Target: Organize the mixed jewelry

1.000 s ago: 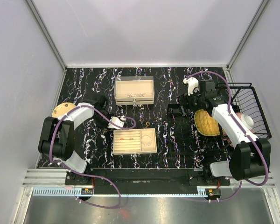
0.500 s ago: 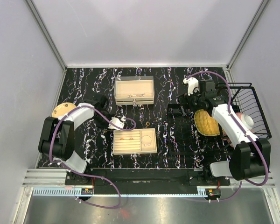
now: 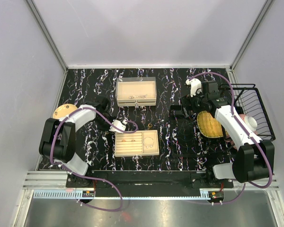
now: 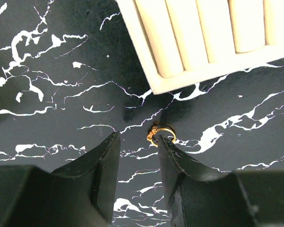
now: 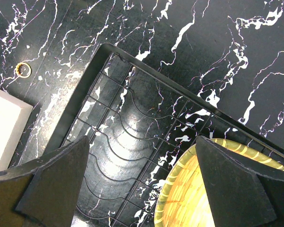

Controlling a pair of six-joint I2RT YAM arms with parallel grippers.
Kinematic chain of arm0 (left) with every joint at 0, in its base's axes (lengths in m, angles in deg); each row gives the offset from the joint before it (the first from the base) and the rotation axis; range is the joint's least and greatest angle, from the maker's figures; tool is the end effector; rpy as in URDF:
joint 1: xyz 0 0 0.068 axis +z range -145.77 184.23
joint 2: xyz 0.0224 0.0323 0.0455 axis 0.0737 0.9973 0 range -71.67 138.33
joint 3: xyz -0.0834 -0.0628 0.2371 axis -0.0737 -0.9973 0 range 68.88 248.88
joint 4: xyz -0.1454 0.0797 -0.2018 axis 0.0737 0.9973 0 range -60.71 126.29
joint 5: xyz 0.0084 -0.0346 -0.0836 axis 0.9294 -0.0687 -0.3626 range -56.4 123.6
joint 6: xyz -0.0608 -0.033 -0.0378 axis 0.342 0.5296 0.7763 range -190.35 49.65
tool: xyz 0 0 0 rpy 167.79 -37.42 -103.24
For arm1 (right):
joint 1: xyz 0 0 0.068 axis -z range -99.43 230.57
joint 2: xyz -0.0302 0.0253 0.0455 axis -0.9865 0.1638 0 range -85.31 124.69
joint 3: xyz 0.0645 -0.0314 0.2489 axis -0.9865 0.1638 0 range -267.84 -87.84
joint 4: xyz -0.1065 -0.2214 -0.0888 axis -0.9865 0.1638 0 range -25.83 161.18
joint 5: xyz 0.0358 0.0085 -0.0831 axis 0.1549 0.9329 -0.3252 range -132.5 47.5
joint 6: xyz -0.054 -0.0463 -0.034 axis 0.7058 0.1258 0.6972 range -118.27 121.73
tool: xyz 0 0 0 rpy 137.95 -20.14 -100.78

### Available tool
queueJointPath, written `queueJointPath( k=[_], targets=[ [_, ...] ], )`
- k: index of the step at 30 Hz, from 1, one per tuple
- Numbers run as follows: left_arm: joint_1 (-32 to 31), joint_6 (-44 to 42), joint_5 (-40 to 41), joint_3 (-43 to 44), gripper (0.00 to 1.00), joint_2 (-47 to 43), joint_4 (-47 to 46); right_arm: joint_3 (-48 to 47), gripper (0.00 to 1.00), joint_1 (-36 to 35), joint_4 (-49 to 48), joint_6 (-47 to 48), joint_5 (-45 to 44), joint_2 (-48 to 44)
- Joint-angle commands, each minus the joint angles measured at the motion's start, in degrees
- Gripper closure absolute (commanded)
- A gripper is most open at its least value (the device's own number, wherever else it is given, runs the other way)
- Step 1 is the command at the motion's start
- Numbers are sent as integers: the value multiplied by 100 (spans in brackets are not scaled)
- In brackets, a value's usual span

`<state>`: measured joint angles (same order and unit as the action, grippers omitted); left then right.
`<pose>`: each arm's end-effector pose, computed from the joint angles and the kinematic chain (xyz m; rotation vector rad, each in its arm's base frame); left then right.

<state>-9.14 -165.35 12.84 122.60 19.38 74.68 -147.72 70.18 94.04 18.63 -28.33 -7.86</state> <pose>0.2599 -0.0864 0.1264 2.2874 1.6105 -0.2714 0.3035 0.0725 0.2378 -0.6727 2.2826 0.2424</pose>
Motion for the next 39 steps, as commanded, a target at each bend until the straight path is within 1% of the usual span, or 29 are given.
queueJointPath(
  k=[1, 6, 15, 21, 28, 31, 34, 37, 38, 39],
  targets=[
    [-17, -212, -34, -54, 60, 71, 5, -42, 1, -15, -16, 41, -73, -72],
    [-8, -221, 18, -28, 60, 124, 5, -33, 1, -15, -16, 41, -99, -72],
    [-17, -194, 54, -36, 66, 221, -39, -24, 1, -7, -16, 50, -134, -81],
    [-17, -273, 71, -151, 67, 221, -65, -24, 1, -15, -34, 41, -143, -55],
    [-34, -308, 168, -256, 78, 300, -56, -6, 1, -15, -16, 50, -169, -63],
    [-61, -352, 256, -274, 80, 326, 5, 2, 1, -15, -25, 58, -196, -81],
    [-87, -212, 300, -247, 82, 379, 32, 11, 1, -15, -25, 58, -222, -72],
    [-87, -36, 309, -221, 86, 396, 41, 20, 1, -15, -51, 76, -231, -55],
    [-87, -1, 291, -221, 90, 370, 41, 3, 1, -15, -51, 76, -231, -46],
    [-87, 34, 282, -238, 91, 353, 41, -6, 1, -15, -51, 67, -222, -37]
  ],
)
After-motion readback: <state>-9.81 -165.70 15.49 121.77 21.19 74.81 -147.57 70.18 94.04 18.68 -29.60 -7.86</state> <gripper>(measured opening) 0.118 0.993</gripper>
